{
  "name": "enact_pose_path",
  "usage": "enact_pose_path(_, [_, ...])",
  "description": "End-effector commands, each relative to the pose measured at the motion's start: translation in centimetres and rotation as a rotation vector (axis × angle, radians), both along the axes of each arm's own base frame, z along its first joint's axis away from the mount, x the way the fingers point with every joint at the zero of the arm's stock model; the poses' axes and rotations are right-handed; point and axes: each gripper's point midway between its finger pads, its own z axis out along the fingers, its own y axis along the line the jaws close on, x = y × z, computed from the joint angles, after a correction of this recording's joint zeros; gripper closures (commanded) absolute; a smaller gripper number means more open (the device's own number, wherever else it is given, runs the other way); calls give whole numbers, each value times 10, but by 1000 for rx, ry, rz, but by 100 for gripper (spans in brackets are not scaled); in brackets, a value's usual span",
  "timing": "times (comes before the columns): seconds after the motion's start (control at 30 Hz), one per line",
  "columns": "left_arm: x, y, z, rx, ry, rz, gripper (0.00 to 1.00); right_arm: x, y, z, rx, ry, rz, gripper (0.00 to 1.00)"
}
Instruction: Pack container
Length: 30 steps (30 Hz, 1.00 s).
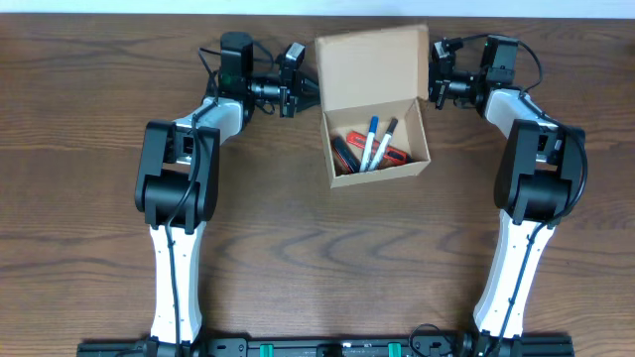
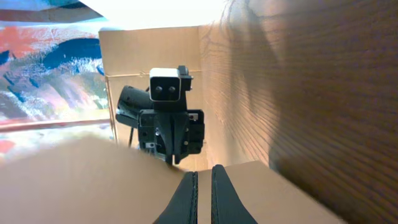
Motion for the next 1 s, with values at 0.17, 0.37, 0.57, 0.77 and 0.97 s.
enact_pose_path(0.17, [-5,-2,4,-21,-4,-53,94,-4,2,5,30,2,31,98])
enact_pose_path(0.37, [-6,-2,5,-24,-3,-60,94,-3,2,14,55,-16,53,99])
enact_pose_path(0.57, [-6,-2,6,-25,-11,-59,92,-4,2,33,80,-54,93,98])
enact_pose_path(0.77, [9,11,43,-64,-226,-32,74,0,2,91,53,-225,101,98])
enact_pose_path(0.97, [21,36,104,-94,-418,13,75,-27,7,195,13,-480,114,98])
